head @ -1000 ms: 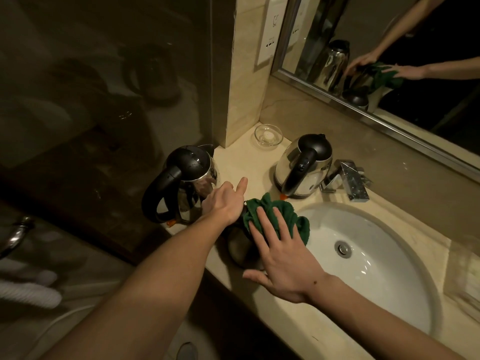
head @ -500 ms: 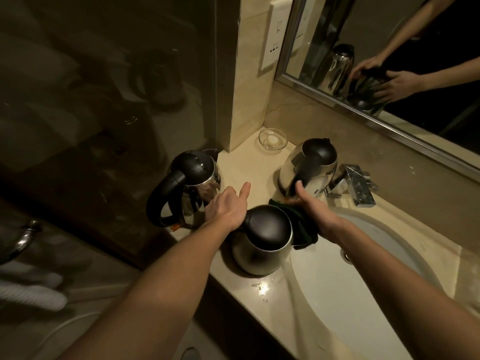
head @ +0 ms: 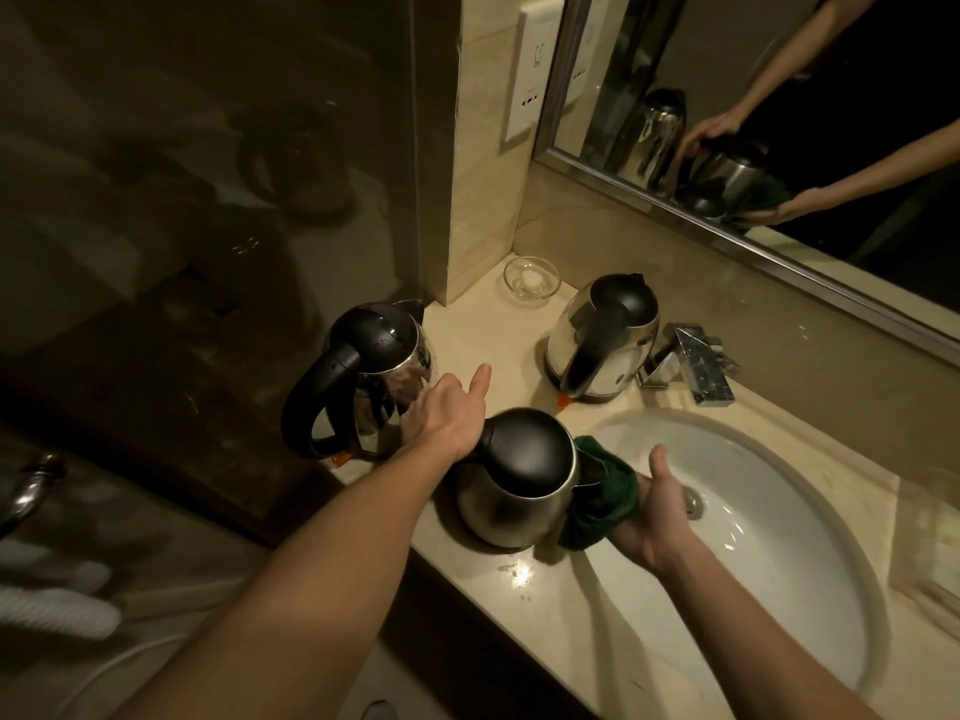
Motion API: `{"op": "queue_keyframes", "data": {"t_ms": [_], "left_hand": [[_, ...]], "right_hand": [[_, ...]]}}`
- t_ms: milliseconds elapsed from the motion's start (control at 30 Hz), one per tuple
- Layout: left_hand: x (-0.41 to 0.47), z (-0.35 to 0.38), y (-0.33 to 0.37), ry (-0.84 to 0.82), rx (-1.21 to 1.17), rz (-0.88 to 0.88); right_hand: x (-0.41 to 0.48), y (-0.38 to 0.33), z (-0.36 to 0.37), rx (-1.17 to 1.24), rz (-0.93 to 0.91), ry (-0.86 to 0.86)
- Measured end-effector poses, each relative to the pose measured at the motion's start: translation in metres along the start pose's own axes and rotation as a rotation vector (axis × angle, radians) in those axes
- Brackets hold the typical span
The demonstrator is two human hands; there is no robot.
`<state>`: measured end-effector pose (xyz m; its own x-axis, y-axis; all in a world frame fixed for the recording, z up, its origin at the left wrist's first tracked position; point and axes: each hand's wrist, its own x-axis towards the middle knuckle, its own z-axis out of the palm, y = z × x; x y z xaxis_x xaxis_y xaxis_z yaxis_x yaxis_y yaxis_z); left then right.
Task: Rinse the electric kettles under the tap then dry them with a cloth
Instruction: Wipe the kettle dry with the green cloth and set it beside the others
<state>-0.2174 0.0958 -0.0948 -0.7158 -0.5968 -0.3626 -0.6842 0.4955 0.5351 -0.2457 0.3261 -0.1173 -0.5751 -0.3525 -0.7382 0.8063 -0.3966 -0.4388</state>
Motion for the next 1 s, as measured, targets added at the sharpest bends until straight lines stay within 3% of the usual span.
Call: {"op": "queue_keyframes", "data": {"t_ms": [167, 400, 600, 1000], "left_hand": [[-0.002, -0.001, 0.0, 0.013, 0.003, 0.002], [-0.011, -0.001, 0.002, 0.053, -0.04, -0.051], [-0.016, 0.001, 0.003, 0.064, -0.069, -0.2], [-0.01, 0.005, 0.011, -0.015, -0.14, -0.23]], "right_hand": [[0.006, 0.044, 0.002, 0.2, -0.131, 0.096], [-0.007, 0.082, 0.027, 0.227, -0.099, 0.21], [-0.007, 0.08, 0.062, 0.192, -0.081, 0.245], [0.023, 0.053, 0.082, -0.001, -0.073, 0.158]]}}
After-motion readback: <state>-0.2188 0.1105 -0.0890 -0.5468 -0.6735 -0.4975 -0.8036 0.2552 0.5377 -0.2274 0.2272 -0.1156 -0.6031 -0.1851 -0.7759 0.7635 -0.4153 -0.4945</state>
